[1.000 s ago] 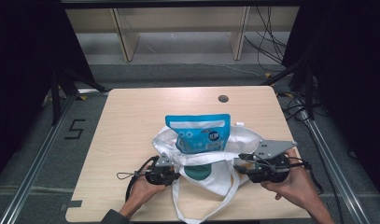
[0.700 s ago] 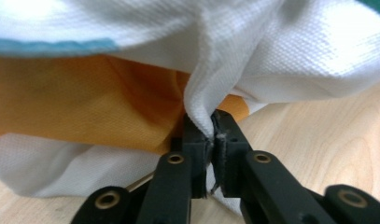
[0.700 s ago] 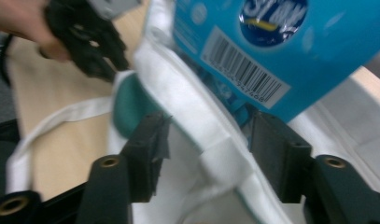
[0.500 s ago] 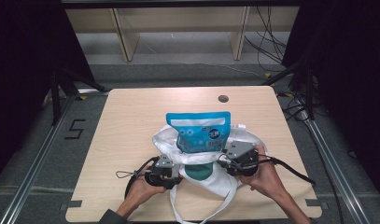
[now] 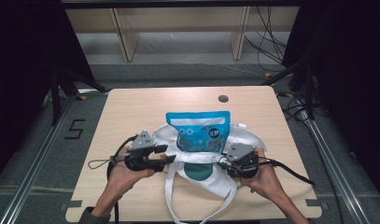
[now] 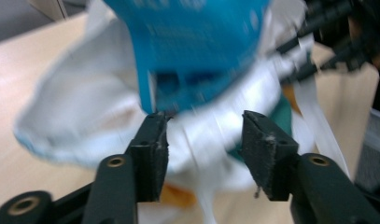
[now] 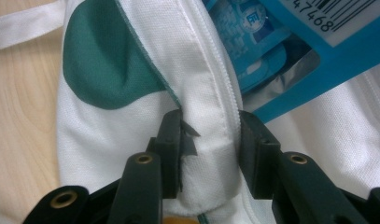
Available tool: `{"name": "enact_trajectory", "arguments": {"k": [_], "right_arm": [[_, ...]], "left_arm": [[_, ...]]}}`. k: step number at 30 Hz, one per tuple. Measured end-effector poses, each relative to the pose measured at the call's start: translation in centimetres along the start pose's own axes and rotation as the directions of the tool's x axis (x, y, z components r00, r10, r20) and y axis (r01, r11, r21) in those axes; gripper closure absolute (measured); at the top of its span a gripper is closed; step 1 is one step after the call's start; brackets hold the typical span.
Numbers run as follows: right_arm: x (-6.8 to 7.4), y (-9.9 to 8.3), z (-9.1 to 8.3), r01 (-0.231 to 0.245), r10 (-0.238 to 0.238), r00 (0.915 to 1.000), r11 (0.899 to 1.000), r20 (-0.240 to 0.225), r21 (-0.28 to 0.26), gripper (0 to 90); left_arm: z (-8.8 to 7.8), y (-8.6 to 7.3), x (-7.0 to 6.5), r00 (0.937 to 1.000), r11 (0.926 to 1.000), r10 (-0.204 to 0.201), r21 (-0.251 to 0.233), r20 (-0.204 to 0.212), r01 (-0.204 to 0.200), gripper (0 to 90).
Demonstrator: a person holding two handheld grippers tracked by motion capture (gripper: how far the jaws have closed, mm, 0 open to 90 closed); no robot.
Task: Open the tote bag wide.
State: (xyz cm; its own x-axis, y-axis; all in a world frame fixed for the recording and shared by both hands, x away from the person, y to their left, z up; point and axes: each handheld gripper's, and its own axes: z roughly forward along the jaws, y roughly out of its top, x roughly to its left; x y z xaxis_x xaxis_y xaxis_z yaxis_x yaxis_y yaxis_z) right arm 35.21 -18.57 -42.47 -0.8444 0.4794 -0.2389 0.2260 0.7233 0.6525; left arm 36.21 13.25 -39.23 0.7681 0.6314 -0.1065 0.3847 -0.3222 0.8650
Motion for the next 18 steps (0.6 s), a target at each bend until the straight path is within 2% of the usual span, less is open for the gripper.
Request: {"name": "enact_trajectory", "arguments": {"k": [1,3,5,6,8,10,11,12,13,14,15,16,17,18], "right_arm": [[0.0,0.0,0.0,0.003,-0.003,1.0000,1.000,-0.003,-0.005,64.5],[0.0,-0.2,0.0,-0.022,0.022,0.9996,1.000,-0.020,-0.017,63.4],[-0.2,-0.2,-0.1,-0.023,0.022,0.9994,0.999,-0.028,-0.039,62.0],[-0.3,-0.4,-0.3,-0.037,0.036,0.9990,0.999,-0.027,-0.035,60.9],[-0.4,-0.6,-0.5,-0.057,0.052,0.9961,0.997,-0.071,-0.058,58.4],[-0.5,-0.6,-0.6,-0.054,0.046,0.9949,0.995,-0.090,-0.087,58.7],[-0.2,-0.6,-0.8,-0.064,0.057,0.9945,0.995,-0.088,-0.077,61.3],[0.0,-0.5,-0.9,-0.033,0.027,0.9961,0.996,-0.084,-0.080,64.4],[0.2,-0.5,-0.9,-0.029,0.022,0.9956,0.997,-0.091,-0.073,66.9],[0.4,-0.6,-0.7,-0.038,0.032,0.9949,0.997,-0.096,-0.063,69.7],[0.8,-0.6,-0.3,-0.039,0.034,0.9946,0.998,-0.098,-0.044,76.2],[1.2,-0.8,0.5,-0.009,0.008,0.9953,1.000,-0.097,-0.009,78.7],[1.2,-0.8,0.5,-0.009,0.008,0.9953,1.000,-0.097,-0.009,78.7],[1.9,-1.7,2.7,0.022,-0.016,0.9937,0.998,-0.111,0.053,81.0]], "left_arm": [[0.8,0.2,0.5,0.9999,0.9998,-0.016,-0.008,-0.001,0.016,57.1],[2.7,0.1,1.5,0.9988,0.9988,-0.049,-0.001,0.004,0.049,65.2],[4.3,-0.8,2.1,0.9969,0.9966,-0.076,0.034,0.022,0.075,74.2],[4.8,-1.4,2.3,0.9949,0.9946,-0.093,0.048,0.038,0.092,77.0],[4.9,-2.4,2.6,0.9899,0.9900,-0.129,0.065,0.059,0.125,80.4],[4.7,-3.1,3.0,0.9948,0.9916,-0.093,0.094,0.041,0.089,82.9],[4.8,-3.6,3.1,0.9952,0.9905,-0.090,0.107,0.039,0.086,84.1],[5.0,-4.2,3.1,0.9943,0.9887,-0.100,0.115,0.037,0.096,85.1],[5.4,-4.9,3.3,0.9939,0.9864,-0.104,0.132,0.038,0.098,86.4],[5.9,-5.6,3.3,0.9916,0.9828,-0.123,0.143,0.039,0.117,86.6],[6.3,-6.2,3.5,0.9903,0.9795,-0.133,0.158,0.040,0.125,87.8],[6.7,-6.6,3.5,0.9893,0.9761,-0.141,0.172,0.038,0.132,88.0],[6.7,-6.6,3.5,0.9893,0.9761,-0.141,0.172,0.038,0.132,88.9],[7.3,-7.1,3.8,0.9890,0.9730,-0.141,0.190,0.043,0.131,89.1]]}}
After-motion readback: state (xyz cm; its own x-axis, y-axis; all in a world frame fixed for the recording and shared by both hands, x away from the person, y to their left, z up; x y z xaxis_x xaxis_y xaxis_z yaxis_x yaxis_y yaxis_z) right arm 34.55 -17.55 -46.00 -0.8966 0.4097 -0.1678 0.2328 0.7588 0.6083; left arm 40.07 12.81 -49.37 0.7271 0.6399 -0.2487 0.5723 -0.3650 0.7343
